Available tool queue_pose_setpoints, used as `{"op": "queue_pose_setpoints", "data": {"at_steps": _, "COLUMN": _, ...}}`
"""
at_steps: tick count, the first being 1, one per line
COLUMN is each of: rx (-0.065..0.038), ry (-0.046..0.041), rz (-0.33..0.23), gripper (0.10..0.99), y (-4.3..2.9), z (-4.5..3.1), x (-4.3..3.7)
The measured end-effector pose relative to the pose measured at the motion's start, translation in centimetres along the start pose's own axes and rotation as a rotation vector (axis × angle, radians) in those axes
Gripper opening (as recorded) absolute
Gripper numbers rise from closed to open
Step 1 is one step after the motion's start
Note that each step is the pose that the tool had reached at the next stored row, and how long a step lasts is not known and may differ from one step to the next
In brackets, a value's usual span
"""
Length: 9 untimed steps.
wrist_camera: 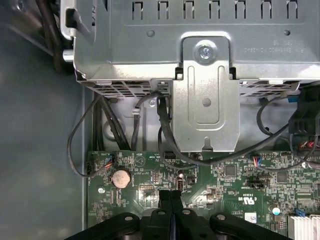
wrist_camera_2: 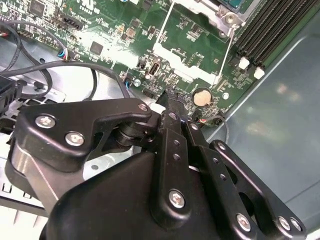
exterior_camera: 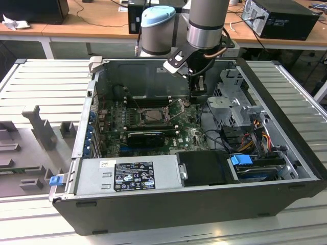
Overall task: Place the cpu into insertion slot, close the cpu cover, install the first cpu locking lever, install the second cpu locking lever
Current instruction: 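Close the cpu cover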
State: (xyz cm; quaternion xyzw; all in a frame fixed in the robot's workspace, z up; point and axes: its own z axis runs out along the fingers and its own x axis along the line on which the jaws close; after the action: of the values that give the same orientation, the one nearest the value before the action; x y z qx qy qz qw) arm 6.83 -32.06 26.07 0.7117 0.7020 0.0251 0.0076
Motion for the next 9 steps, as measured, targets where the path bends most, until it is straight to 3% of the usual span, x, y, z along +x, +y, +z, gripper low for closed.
{"op": "queue_pose_setpoints", "data": {"at_steps": 9, "rx": 0.000, "ry": 0.0001, "rz": -0.003, "gripper": 0.106, "y": 0.09, "z": 1.24, "x": -0.03}}
